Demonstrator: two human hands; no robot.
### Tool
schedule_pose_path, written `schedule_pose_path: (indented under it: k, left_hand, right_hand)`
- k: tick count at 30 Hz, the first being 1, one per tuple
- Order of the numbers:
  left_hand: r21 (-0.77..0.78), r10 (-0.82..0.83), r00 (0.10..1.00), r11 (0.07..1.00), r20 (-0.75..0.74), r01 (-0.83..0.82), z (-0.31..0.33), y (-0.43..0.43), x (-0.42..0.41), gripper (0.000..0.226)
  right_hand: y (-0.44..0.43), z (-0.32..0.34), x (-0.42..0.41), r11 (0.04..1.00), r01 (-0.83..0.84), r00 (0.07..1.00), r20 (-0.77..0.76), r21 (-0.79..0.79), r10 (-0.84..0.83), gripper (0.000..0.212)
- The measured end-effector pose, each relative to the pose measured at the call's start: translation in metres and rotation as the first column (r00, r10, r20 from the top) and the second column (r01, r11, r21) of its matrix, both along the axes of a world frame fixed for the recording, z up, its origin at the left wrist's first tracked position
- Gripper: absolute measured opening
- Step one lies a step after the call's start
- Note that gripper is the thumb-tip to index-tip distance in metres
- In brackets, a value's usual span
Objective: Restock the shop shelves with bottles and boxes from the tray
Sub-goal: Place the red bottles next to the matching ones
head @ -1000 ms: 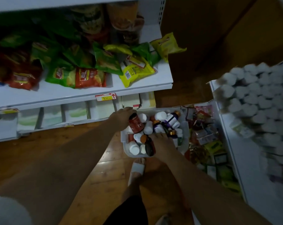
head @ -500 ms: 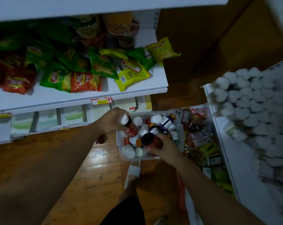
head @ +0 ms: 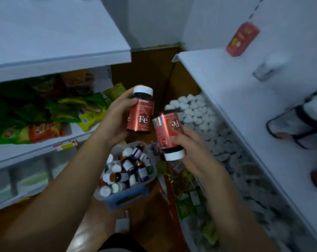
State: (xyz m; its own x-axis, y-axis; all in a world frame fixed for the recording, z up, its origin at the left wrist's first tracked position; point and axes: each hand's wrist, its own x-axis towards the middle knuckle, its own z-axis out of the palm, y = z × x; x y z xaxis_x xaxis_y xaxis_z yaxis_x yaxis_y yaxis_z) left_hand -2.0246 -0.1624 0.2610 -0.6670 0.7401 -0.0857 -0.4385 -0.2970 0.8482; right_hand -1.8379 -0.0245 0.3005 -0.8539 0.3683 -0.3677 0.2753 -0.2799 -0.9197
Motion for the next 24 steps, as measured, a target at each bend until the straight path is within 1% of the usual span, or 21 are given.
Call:
schedule_pose_path:
  k: [2, 4, 5, 8, 10, 12, 14, 16, 18, 21, 24]
  left_hand:
    - [0.025, -0.024, 0.999, 0.999, -0.028, 0.025, 0.028, 0.019, 0.029, 0.057]
    - [0.033, -0.049, 0.995, 0.998, -0.083, 0.051, 0.055, 0.032, 0.062, 0.056]
    - [0.034, -0.056, 0.991, 0.998, -0.120, 0.061, 0.068, 0.037, 0.080, 0.055]
    - [0.056, -0.055, 0.974, 0.996, -0.219, 0.069, 0.103, 0.059, 0.140, 0.053]
    - [0.078, -0.093, 0.956, 0.990, -0.280, 0.119, 0.121, 0.076, 0.184, 0.056]
    - [0.085, -0.135, 0.931, 0.981, -0.340, 0.173, 0.135, 0.091, 0.228, 0.058]
    - [0.057, -0.164, 0.893, 0.977, -0.420, 0.206, 0.144, 0.103, 0.271, 0.060]
    - [0.030, -0.185, 0.842, 0.972, -0.507, 0.232, 0.146, 0.115, 0.311, 0.063]
    - [0.012, -0.201, 0.811, 0.969, -0.550, 0.248, 0.142, 0.128, 0.347, 0.063]
    - [-0.046, -0.243, 0.747, 0.960, -0.618, 0.275, 0.125, 0.151, 0.390, 0.062]
    - [-0.083, -0.278, 0.710, 0.951, -0.647, 0.296, 0.108, 0.174, 0.419, 0.063]
  right_hand:
    - [0.009, 0.031, 0.041, 0.977, -0.009, 1.000, 0.020, 0.211, 0.005, 0.048]
    - [0.019, 0.060, 0.086, 0.893, 0.037, 0.996, 0.055, 0.448, -0.069, 0.067]
    - [0.022, 0.072, 0.110, 0.842, 0.071, 0.992, 0.047, 0.534, -0.113, 0.070]
    - [0.034, 0.100, 0.183, 0.709, 0.167, 0.979, -0.031, 0.685, -0.201, 0.064]
    - [0.042, 0.113, 0.228, 0.603, 0.242, 0.962, -0.105, 0.760, -0.254, 0.062]
    - [0.049, 0.121, 0.268, 0.536, 0.376, 0.917, -0.221, 0.756, -0.332, 0.064]
    - [0.057, 0.124, 0.304, 0.525, 0.537, 0.836, -0.337, 0.660, -0.433, 0.069]
    - [0.065, 0.121, 0.335, 0.496, 0.639, 0.760, -0.386, 0.587, -0.522, 0.075]
    - [0.075, 0.114, 0.362, 0.463, 0.675, 0.721, -0.379, 0.574, -0.580, 0.078]
    - [0.090, 0.097, 0.394, 0.423, 0.677, 0.697, -0.342, 0.602, -0.630, 0.082]
    - [0.105, 0.082, 0.414, 0.386, 0.680, 0.676, -0.329, 0.624, -0.659, 0.071]
